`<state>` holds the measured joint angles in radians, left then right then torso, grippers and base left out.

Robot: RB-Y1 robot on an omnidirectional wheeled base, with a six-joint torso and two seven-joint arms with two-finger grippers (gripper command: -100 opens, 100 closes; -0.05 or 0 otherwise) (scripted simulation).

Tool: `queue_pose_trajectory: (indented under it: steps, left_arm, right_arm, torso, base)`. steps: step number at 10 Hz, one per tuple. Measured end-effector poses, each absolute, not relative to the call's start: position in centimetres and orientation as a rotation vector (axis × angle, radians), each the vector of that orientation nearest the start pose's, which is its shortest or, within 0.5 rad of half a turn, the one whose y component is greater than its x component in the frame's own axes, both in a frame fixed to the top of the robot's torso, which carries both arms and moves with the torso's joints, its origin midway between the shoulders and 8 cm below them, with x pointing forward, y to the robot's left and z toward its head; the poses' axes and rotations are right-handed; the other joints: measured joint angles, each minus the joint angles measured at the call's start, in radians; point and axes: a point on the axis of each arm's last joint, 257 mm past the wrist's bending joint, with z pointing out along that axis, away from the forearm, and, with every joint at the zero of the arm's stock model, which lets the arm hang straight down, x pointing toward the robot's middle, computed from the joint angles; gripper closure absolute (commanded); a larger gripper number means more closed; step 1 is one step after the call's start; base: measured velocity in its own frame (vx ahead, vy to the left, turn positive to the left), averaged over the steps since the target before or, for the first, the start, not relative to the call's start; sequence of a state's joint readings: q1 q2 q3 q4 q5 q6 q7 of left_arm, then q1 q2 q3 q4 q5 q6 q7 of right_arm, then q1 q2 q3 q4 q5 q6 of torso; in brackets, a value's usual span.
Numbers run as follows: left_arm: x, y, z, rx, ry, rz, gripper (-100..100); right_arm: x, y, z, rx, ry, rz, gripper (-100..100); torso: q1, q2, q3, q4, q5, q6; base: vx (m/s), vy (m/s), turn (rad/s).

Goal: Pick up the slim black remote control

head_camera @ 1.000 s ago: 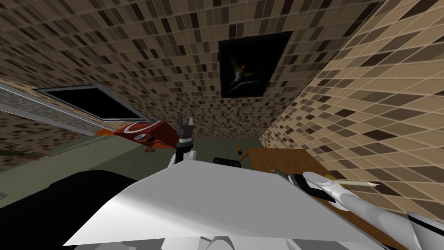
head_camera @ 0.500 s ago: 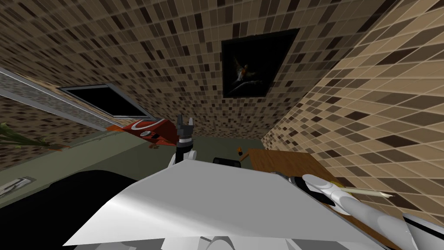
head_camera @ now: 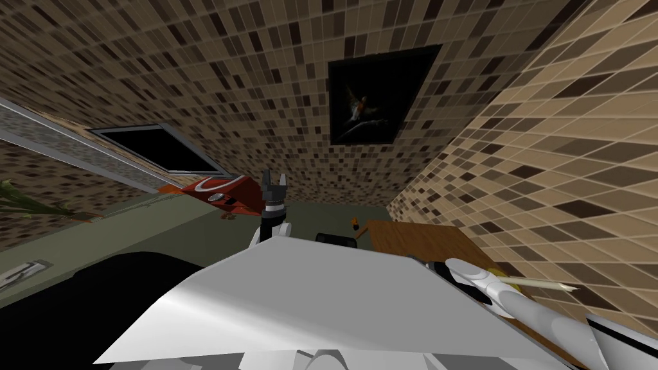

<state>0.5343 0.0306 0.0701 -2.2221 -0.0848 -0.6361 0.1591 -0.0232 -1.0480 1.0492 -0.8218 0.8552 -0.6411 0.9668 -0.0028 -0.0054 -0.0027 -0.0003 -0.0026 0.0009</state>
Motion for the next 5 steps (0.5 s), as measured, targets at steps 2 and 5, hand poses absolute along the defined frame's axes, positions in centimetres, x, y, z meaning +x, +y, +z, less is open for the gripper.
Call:
queue_pose_trajectory:
  steps: [2, 5]
  left_arm:
    - [32.8, 28.8, 1.3, -0.59, 0.627, -1.336, 0]
    - [32.8, 28.8, 1.3, -0.591, 0.627, -1.336, 0]
  right_arm:
    - [12.3, -47.7, -55.0, -2.061, 2.055, 0.215, 0]
    - [12.9, -48.9, -53.8, -2.07, 2.049, 0.212, 100]
  torso:
    - [0.0, 0.0, 0.0, 0.0, 0.0, 0.0]
    - [0.002, -0.001, 0.0, 0.0, 0.001, 0.001]
  base:
    - [0.0, 0.0, 0.0]
    - [0.008, 0.03, -0.066]
